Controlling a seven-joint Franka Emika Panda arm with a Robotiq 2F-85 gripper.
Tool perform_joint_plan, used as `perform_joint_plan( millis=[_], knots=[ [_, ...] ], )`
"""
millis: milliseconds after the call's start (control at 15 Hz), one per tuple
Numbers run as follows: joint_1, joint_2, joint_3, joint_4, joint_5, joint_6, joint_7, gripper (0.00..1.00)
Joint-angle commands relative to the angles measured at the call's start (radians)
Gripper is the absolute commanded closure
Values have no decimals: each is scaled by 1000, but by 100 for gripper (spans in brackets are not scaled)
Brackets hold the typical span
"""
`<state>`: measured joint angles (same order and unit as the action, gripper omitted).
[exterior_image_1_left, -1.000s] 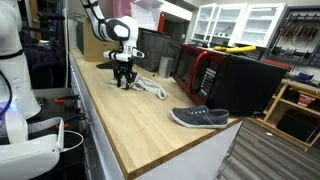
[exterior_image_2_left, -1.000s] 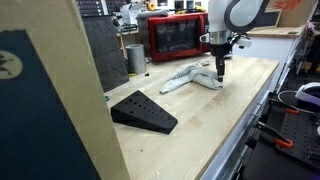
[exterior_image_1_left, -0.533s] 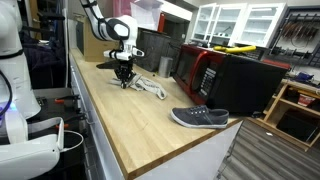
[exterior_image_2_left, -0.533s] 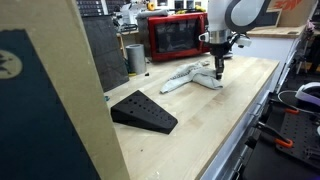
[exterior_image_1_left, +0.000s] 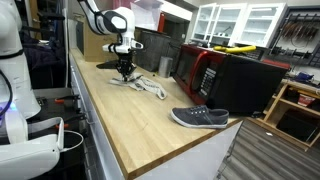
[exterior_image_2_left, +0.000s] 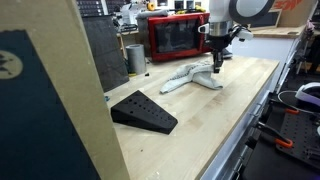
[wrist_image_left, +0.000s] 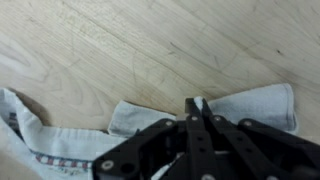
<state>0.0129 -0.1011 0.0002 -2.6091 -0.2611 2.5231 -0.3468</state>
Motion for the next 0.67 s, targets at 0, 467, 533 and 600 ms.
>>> perform_joint_plan(
  millis=[0, 467, 533, 600],
  knots=[
    [55, -87, 22, -28, 126, -45, -50, 99],
    [240, -112, 74, 59, 506, -303, -223, 99],
    [257, -112, 85, 75, 533, -346, -228, 99],
    [274, -103, 97, 92, 560, -378, -232, 99]
  ],
)
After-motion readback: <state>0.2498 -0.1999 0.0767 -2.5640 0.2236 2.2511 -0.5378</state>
